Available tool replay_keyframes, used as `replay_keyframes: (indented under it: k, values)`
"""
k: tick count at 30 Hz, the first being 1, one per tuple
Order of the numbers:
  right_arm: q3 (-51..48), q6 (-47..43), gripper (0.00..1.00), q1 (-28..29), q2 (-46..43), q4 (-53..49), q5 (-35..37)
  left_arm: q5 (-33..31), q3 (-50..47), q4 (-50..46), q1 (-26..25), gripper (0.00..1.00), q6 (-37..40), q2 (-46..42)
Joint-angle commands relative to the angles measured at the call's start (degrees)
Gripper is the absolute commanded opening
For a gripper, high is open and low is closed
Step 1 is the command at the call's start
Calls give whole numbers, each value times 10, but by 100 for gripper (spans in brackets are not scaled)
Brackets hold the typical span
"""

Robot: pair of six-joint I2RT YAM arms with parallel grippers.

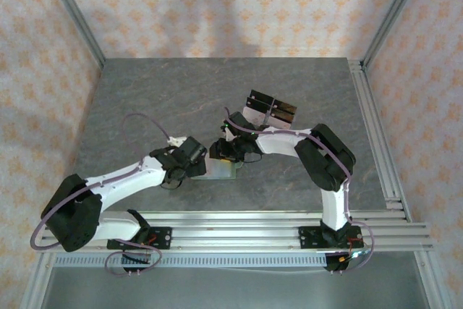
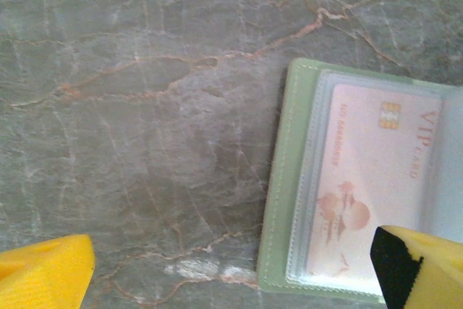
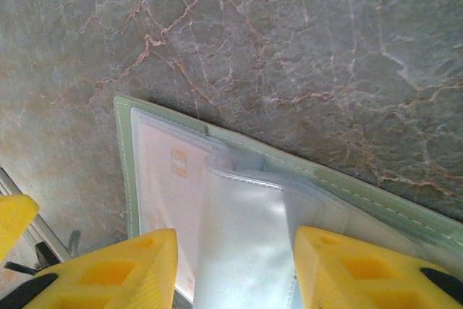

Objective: Put the credit cards into the card holder

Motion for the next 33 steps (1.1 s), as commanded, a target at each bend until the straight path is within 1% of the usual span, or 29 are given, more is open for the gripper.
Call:
replay_keyframes:
  k: [1,11,27,33]
  values:
    - [-15,13,47,0,13,1,1,4,-10,30,-17,100,-14,-9]
    - [-20,18,47,0,12,0,4,-1,-33,95,-69,100,-26,-25]
    - [-26,22,47,0,7,8,0,-16,-4,108,-80,100,-14,48]
    - [-26,25,47,-1,-3,10,-4,-31,3,90,-80,100,-13,58]
